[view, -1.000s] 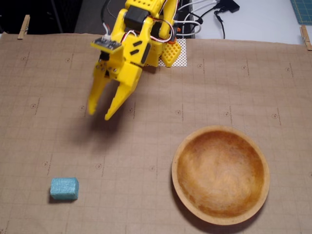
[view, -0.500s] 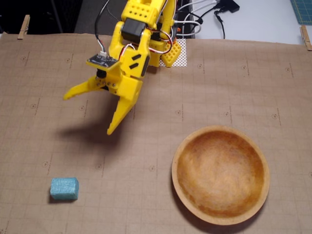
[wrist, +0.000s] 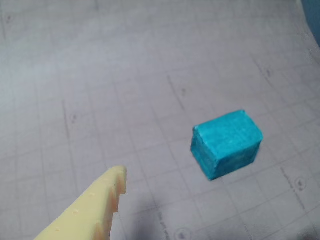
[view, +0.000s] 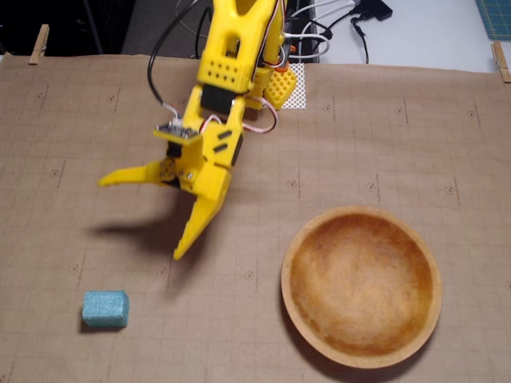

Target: Grasp a blue block and put it in the bowl.

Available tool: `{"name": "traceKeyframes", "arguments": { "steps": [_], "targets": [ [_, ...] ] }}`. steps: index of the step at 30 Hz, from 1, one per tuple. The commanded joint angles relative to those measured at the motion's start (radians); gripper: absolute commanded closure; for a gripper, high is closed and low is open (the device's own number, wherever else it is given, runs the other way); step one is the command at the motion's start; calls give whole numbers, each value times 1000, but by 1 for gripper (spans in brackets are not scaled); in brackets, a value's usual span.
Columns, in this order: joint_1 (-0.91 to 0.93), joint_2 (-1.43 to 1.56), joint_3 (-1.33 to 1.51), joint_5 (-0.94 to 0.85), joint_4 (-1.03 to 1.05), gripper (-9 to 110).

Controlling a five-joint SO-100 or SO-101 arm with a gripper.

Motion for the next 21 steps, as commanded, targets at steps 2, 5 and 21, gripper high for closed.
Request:
{"name": "traceKeyframes", "arguments": {
  "steps": [2,5,21],
  "targets": [
    [0,-143,-94,6,-204,36],
    [2,-256,-124,5,-287,35],
    [44,-586,-388,5,-314,35]
  ]
}}
